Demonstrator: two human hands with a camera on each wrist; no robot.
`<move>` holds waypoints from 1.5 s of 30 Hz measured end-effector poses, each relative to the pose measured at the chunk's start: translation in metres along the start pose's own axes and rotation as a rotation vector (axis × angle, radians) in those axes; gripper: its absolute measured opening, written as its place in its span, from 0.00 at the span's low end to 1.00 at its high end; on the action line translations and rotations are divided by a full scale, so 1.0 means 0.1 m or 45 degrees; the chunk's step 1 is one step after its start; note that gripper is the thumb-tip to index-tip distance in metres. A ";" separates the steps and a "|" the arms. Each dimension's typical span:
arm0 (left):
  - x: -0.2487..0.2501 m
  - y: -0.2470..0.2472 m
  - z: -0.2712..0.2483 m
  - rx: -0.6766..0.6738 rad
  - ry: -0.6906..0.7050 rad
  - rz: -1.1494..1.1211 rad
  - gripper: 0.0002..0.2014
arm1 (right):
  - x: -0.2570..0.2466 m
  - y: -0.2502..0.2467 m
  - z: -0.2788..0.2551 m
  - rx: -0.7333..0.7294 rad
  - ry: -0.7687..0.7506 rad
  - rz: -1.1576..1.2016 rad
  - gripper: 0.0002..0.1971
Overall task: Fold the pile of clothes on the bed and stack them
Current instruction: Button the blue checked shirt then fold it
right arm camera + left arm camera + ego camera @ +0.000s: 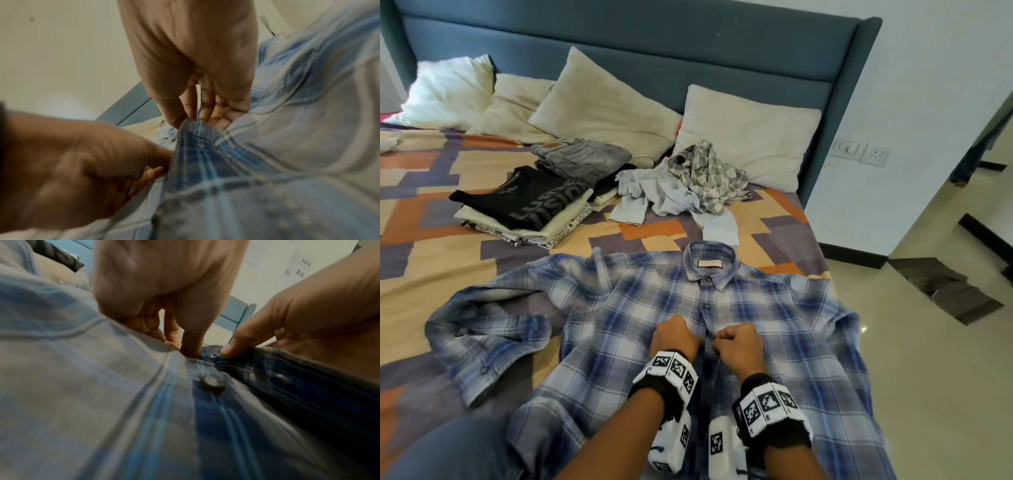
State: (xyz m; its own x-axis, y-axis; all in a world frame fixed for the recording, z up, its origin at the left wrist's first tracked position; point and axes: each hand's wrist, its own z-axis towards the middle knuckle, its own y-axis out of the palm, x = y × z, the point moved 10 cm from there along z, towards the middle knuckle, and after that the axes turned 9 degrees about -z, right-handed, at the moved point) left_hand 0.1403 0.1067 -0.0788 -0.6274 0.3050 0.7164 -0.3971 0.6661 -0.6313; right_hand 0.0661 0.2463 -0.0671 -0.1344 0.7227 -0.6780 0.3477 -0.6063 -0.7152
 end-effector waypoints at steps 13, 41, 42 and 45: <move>0.10 0.20 0.14 -0.235 0.063 0.067 0.13 | 0.08 0.05 0.05 0.026 -0.009 0.124 0.04; 0.03 0.20 0.17 -0.168 -0.067 -0.036 0.16 | 0.28 0.33 0.16 -0.344 0.218 0.479 0.06; 0.03 0.22 0.17 -0.180 -0.070 -0.022 0.16 | 0.28 0.31 0.16 -0.319 0.221 0.471 0.06; 0.02 0.28 0.18 -0.214 -0.072 0.016 0.11 | 0.26 0.31 0.18 -0.281 0.203 0.344 0.10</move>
State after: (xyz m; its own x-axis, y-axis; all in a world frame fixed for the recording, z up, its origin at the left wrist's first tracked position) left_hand 0.1161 0.1133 -0.1002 -0.6703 0.2780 0.6880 -0.2747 0.7683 -0.5781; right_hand 0.0564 0.2404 -0.1105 0.1291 0.5996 -0.7898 0.5446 -0.7085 -0.4489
